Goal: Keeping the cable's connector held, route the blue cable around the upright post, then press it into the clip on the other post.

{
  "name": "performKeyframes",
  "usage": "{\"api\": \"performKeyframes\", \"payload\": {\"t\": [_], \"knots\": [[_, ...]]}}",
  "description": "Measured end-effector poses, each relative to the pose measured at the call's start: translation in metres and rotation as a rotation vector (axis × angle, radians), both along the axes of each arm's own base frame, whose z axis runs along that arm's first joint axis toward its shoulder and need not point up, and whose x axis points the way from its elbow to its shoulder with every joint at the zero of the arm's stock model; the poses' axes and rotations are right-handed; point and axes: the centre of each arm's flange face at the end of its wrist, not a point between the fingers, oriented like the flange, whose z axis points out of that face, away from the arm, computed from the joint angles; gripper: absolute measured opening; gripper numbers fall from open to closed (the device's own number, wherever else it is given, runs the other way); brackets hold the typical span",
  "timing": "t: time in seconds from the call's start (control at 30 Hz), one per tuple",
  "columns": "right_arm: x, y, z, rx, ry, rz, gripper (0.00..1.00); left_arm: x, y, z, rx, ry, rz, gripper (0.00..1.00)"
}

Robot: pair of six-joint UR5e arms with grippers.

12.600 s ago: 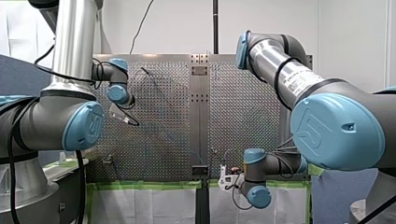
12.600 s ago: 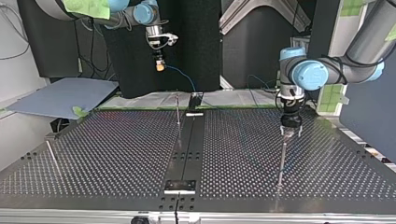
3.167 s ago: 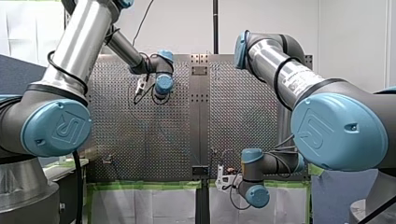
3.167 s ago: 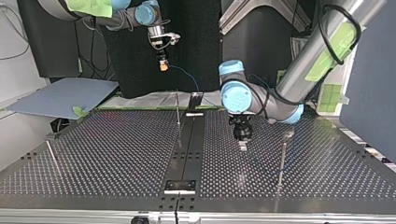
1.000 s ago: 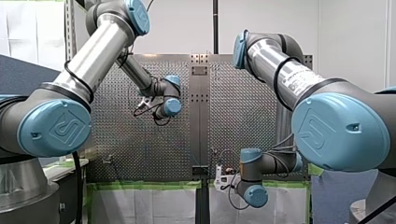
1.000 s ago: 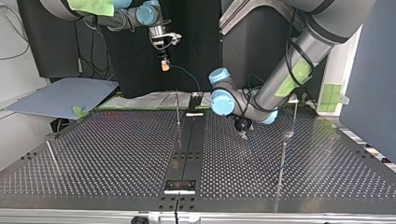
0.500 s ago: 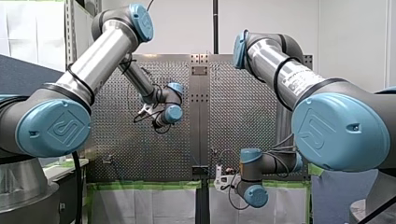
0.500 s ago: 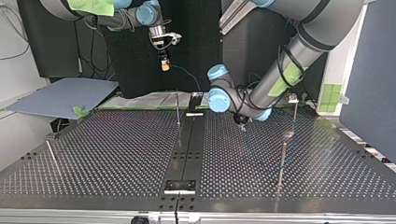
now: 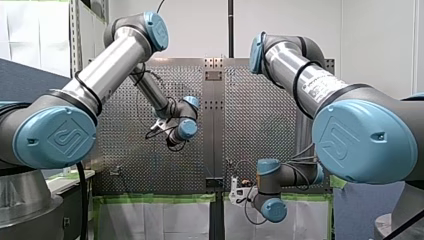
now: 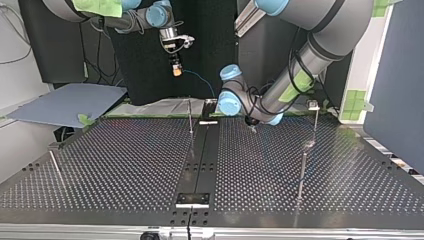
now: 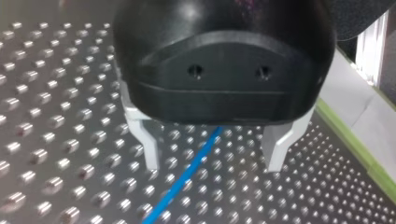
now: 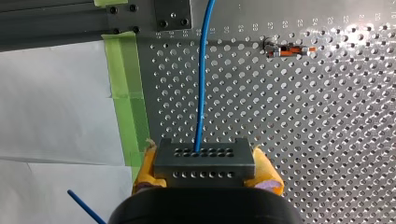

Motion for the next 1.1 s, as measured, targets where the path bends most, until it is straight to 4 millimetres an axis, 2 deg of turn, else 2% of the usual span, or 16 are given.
{"api": "performKeyframes", "payload": {"t": [0.27, 0.37, 1.1], "knots": [[0.000, 0.000, 0.000, -0.001, -0.001, 0.000, 0.00, -0.007, -0.005, -0.042, -0.016, 0.074, -0.042, 0.99], [0.000, 0.000, 0.000, -0.002, -0.002, 0.000, 0.00, -0.008, -0.008, -0.051, -0.038, 0.086, -0.062, 0.99], [0.003, -0.003, 0.003, -0.024, -0.016, 0.034, 0.00, -0.015, -0.037, -0.064, -0.301, 0.104, -0.189, 0.99]]}}
